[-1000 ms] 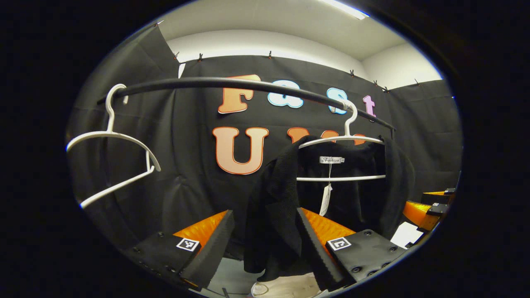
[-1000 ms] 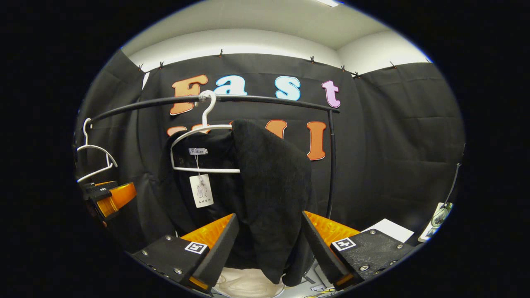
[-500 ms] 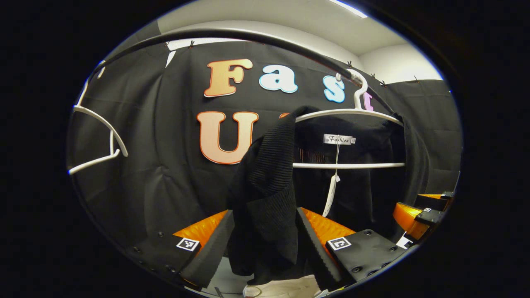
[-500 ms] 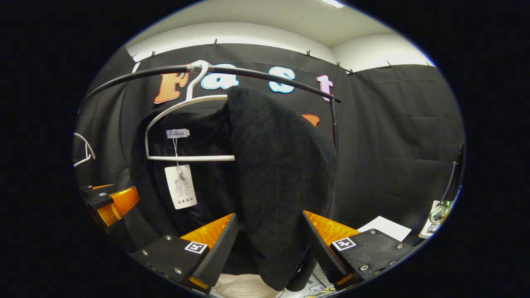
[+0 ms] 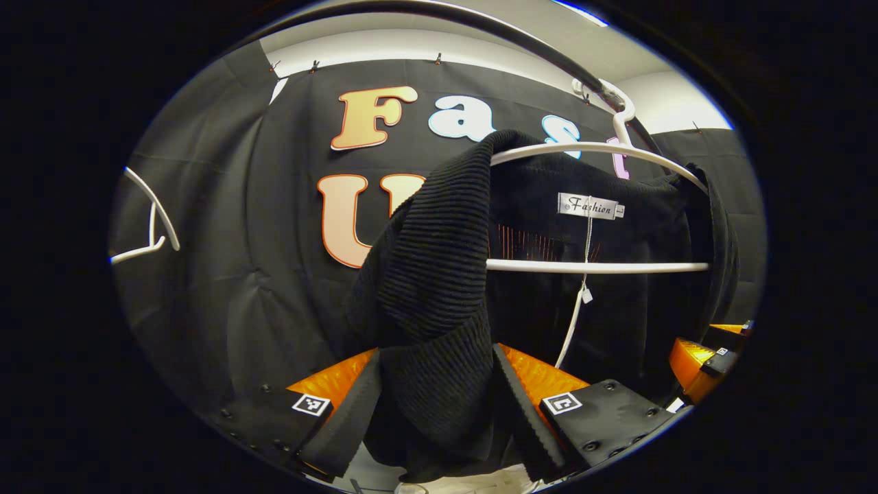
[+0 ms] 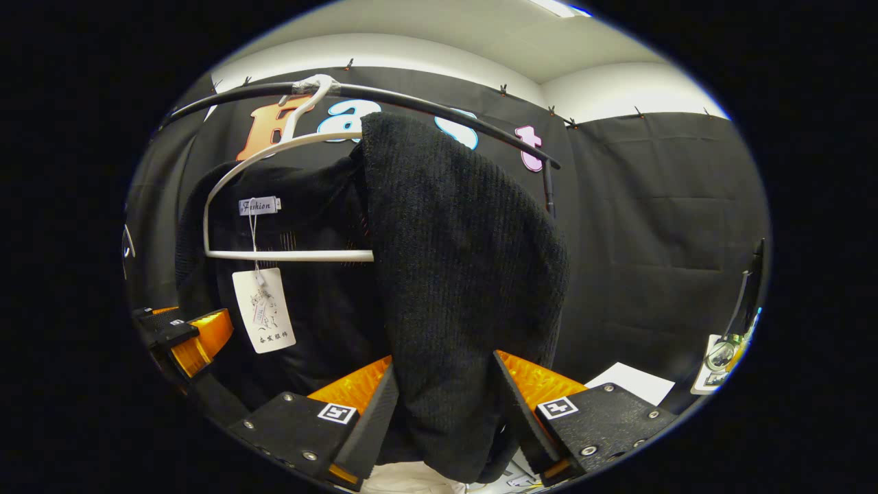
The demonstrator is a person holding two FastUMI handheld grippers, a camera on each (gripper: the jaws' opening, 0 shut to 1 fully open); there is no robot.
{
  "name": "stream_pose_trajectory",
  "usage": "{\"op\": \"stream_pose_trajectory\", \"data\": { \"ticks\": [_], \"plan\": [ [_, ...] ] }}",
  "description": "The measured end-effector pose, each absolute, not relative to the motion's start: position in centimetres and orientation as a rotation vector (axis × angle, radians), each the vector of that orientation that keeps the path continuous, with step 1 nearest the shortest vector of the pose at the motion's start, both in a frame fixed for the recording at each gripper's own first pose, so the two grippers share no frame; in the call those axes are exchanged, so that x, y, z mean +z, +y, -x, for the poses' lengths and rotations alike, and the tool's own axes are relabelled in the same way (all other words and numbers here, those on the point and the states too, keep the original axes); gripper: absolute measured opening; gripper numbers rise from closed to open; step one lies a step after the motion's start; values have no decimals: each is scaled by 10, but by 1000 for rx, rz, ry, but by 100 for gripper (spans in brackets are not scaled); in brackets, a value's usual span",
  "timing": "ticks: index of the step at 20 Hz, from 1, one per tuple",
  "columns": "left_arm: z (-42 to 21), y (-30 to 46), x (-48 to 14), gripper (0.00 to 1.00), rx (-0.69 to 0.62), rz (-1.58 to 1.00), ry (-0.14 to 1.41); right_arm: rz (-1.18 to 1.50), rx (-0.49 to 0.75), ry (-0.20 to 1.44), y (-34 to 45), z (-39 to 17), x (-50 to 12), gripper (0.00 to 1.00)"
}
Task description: Grasp the clothes on the hanger with both hands and then place them into the laundry hamper below.
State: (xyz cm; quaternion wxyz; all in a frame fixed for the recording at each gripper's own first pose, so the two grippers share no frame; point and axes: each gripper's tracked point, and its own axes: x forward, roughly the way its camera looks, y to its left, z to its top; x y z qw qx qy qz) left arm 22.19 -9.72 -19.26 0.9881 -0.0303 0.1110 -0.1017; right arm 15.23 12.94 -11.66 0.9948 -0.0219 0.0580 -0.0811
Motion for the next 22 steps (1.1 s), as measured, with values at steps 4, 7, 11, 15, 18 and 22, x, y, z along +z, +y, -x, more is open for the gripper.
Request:
{"op": "stream_pose_trajectory", "data": {
  "ticks": [4,7,11,15,18,22],
  "plan": [
    [-228,-96,-194,82,-213,52,229,36,-141,109,129,-153,-114,57],
    [-230,-89,-197,47,-206,40,233,23,-126,118,126,-156,-115,45],
    [-229,-88,-200,43,-238,42,260,35,-111,126,123,-156,-115,22],
    [-225,-85,-197,14,-244,53,281,33,-83,138,123,-150,-113,12],
    [-218,-86,-188,7,-275,64,274,24,-54,151,125,-141,-110,7],
    [-213,-75,-179,7,-244,36,259,-4,-19,170,123,-122,-101,2]
  ]
}}
